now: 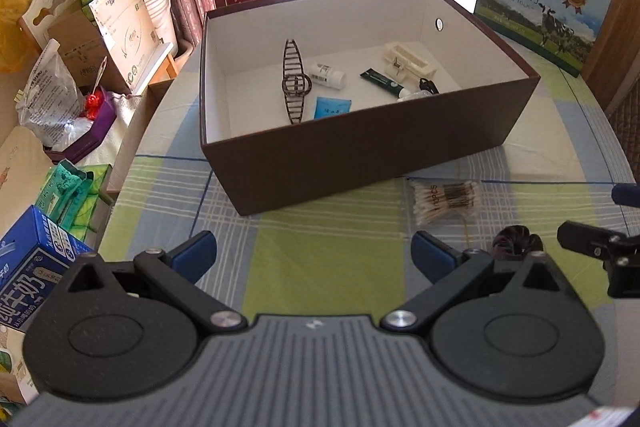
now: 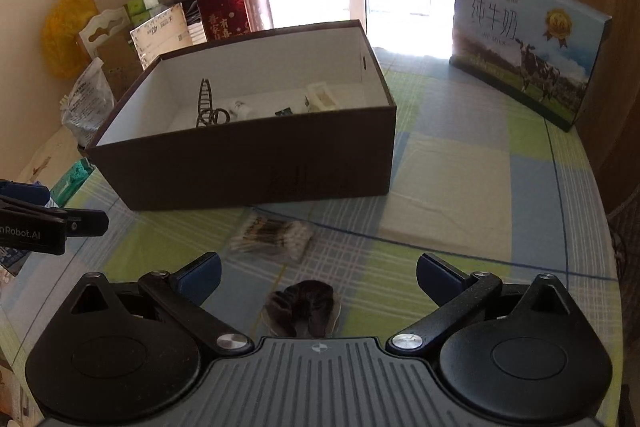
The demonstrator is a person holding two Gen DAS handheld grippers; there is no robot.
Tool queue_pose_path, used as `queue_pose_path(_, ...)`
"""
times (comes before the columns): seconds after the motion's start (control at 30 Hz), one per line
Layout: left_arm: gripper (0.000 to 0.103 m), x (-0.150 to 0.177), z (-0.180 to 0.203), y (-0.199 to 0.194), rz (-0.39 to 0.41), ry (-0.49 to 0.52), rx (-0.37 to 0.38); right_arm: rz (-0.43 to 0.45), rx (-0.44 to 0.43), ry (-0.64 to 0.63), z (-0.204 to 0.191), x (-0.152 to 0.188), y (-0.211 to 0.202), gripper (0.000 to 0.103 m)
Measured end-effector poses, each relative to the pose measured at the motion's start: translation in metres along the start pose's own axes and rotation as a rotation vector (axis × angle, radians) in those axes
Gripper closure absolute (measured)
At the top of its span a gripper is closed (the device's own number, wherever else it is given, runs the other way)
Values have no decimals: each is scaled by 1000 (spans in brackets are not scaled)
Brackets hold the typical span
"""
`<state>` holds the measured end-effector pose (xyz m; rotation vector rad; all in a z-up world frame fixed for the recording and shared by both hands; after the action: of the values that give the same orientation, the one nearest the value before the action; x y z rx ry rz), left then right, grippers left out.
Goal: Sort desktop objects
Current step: 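Withdraw both tools from the box back over the table items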
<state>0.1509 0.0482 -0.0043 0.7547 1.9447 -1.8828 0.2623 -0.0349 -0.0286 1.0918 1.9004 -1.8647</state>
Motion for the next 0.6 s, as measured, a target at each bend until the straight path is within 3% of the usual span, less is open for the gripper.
queue_pose_path(0.6,1,21,5,32,-65,-15,8,-119,-20,20,-3,34,29,2)
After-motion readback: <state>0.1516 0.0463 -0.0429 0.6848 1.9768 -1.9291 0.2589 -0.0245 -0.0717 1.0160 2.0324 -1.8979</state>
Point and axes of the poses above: each gripper's, at about its wrist camera, not at the fingertips, and y roughly the way its jaws point, z to its right, x to its underside, the point moved 2 cm from there along y, roughly the way its jaws point
